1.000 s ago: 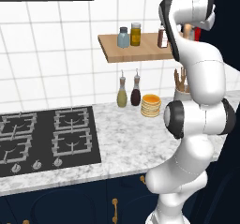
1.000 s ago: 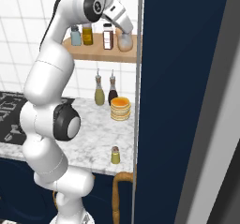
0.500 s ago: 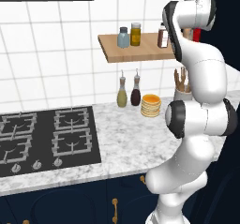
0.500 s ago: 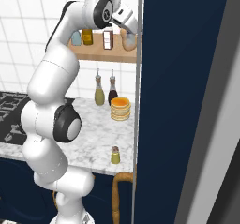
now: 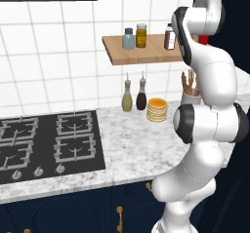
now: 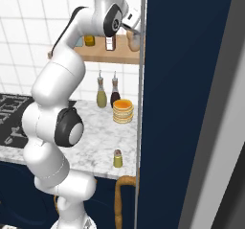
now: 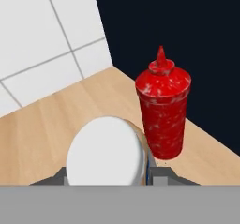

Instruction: Put the shaker and condiment bottle from the counter next to their counterparts in the cabinet.

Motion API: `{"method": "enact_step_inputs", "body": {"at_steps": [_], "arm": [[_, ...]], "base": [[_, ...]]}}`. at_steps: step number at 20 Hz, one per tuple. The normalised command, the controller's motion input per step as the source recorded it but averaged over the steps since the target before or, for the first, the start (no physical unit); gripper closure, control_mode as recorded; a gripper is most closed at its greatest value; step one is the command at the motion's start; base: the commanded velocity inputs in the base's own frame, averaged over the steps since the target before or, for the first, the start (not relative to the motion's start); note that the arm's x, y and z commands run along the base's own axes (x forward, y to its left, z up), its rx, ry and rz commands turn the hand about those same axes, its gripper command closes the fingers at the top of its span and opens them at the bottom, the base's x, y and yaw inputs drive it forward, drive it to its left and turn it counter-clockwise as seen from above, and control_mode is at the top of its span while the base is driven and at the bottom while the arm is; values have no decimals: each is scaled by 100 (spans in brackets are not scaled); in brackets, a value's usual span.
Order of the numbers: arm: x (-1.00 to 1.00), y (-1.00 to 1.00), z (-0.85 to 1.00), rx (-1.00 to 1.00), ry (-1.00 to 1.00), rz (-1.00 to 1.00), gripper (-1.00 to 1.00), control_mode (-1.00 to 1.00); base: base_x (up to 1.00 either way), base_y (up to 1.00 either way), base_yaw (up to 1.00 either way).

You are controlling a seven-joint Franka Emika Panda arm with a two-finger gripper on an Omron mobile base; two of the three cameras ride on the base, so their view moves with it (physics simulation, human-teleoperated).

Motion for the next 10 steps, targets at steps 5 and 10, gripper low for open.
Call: {"method": "enact_step_inputs", "body": {"at_steps": [5, 10], "arm": [[19, -4, -1, -2, -1, 8, 100, -100], [10, -2, -2, -2, -1, 8, -100, -100]], "base": [[0, 0, 0], [0, 0, 0]]}}
